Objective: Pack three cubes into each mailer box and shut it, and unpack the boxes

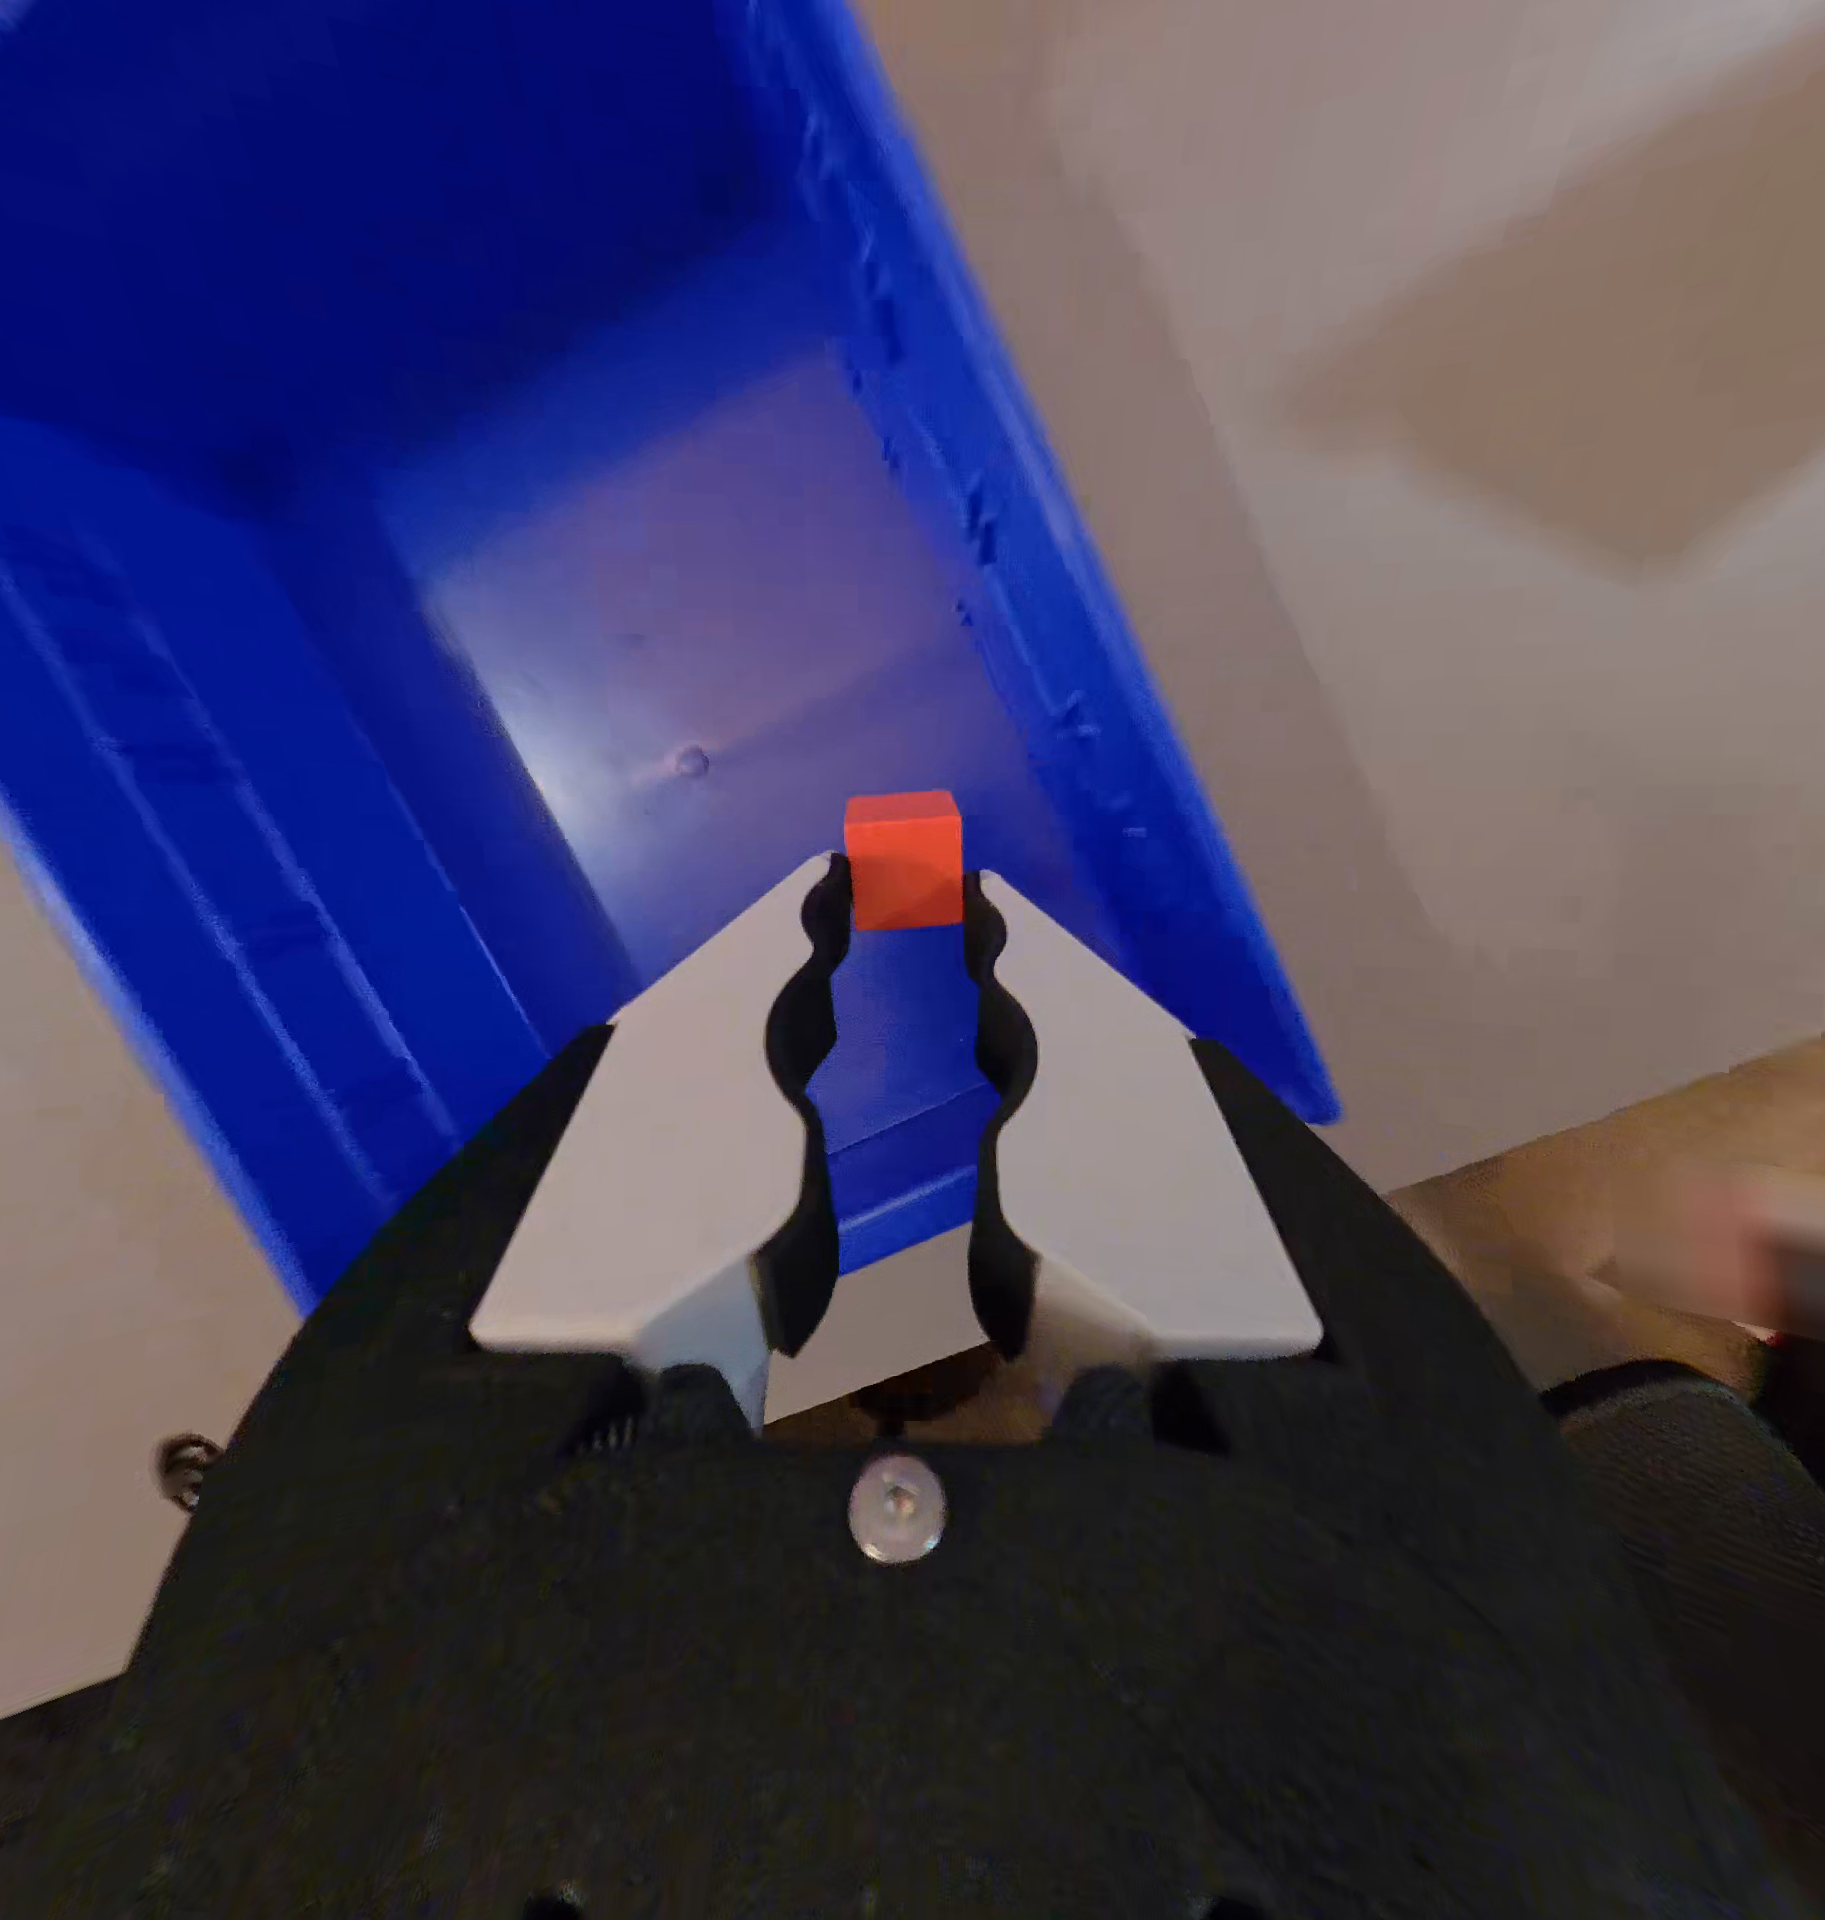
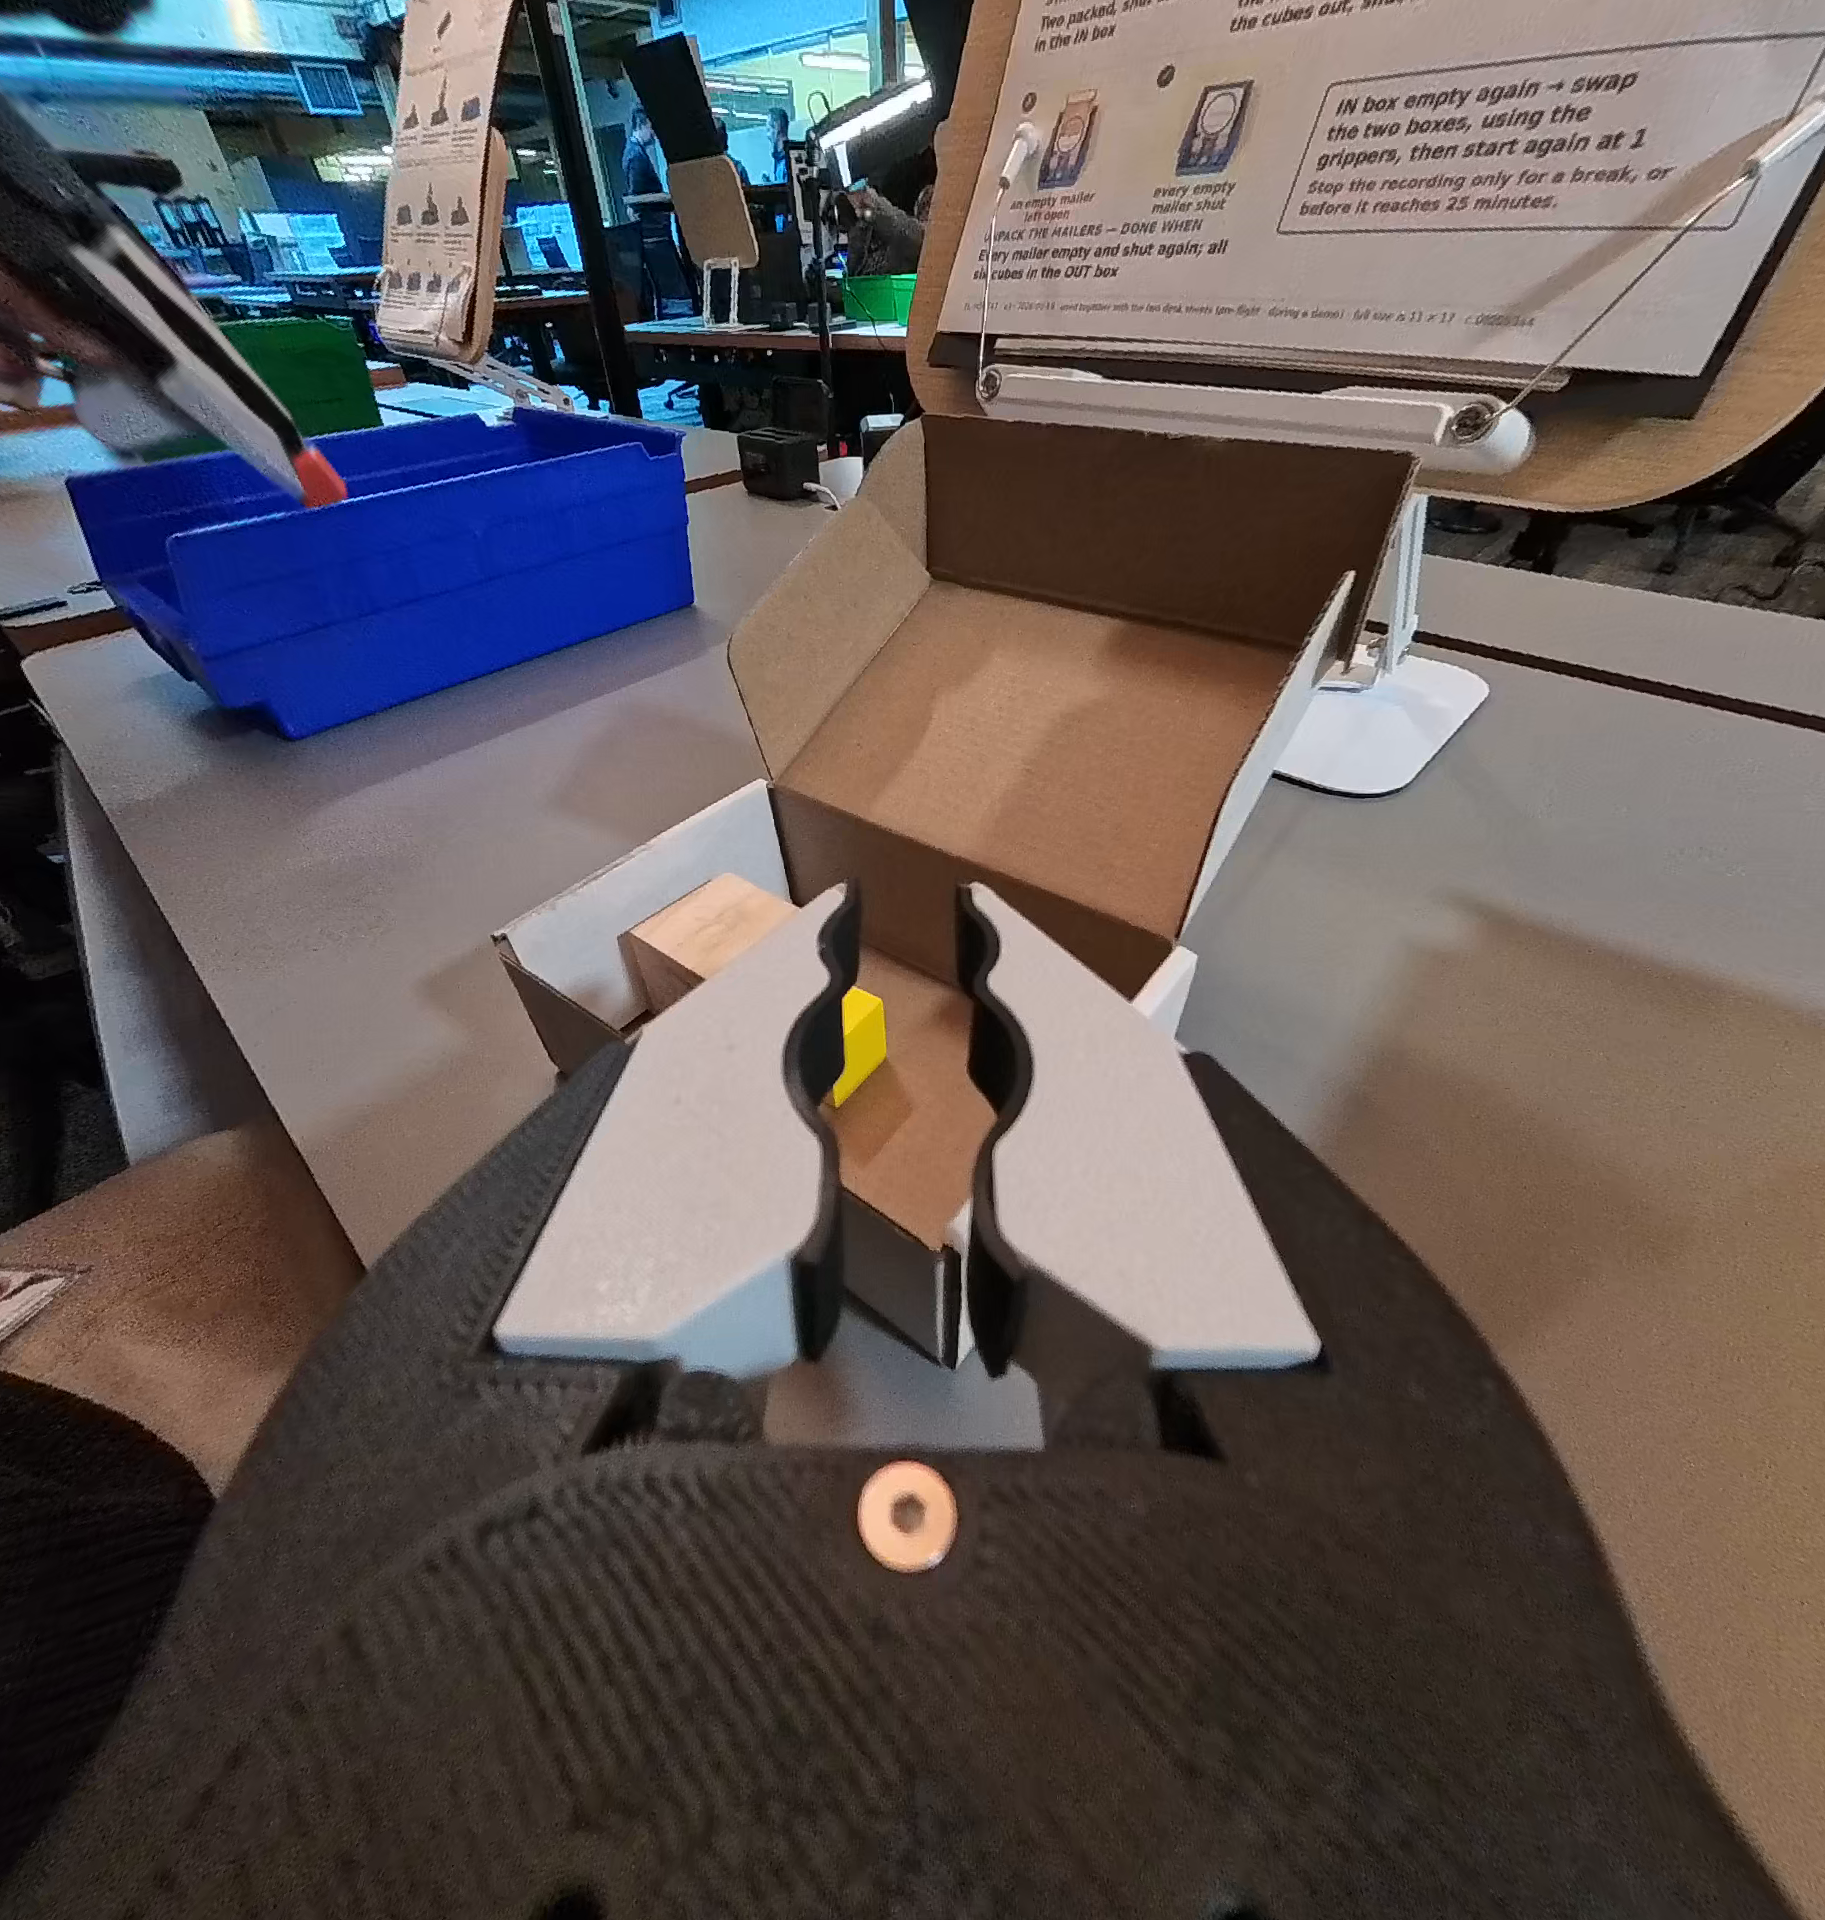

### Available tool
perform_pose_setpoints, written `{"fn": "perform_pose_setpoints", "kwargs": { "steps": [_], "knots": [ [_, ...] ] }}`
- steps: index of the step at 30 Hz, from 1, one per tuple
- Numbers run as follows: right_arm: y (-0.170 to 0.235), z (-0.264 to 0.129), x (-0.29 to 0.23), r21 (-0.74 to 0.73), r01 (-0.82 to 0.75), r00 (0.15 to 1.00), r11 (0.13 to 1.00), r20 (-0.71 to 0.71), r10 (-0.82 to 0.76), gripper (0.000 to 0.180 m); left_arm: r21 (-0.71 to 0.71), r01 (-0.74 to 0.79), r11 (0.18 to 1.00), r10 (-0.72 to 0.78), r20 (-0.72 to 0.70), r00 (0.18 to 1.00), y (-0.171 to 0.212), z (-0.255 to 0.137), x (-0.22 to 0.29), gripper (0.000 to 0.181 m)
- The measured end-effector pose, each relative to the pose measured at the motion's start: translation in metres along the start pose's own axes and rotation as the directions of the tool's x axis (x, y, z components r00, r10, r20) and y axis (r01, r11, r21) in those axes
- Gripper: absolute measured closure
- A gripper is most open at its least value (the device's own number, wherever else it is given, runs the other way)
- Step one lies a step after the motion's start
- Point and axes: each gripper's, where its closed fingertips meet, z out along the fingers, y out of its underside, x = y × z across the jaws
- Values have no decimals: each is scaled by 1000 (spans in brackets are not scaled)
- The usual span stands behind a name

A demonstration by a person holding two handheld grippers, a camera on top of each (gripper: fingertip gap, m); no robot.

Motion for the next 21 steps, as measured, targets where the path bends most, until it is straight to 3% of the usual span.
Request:
{"fn": "perform_pose_setpoints", "kwargs": {
  "steps": [5, 10, 15, 21],
  "knots": [
    [0, 0, -1, 0, 0, 1000, 1000, 6, 0, 163, 148, -157, 976, 156, 13, 988, -40, -58, 37, 161],
    [-2, -2, 5, 11, -8, 1000, 1000, -18, 9, 166, 318, -319, 893, 378, -146, 914, -84, -89, 147, 160],
    [-11, -10, 11, 56, -65, 998, 996, -13, 65, 168, 339, -524, 782, 617, -296, 730, -103, -50, 273, 160],
    [-19, -21, 24, 102, -118, 993, 988, -16, 120, 168, 334, -648, 685, 723, -425, 545, -134, 16, 384, 160]
  ]
}}
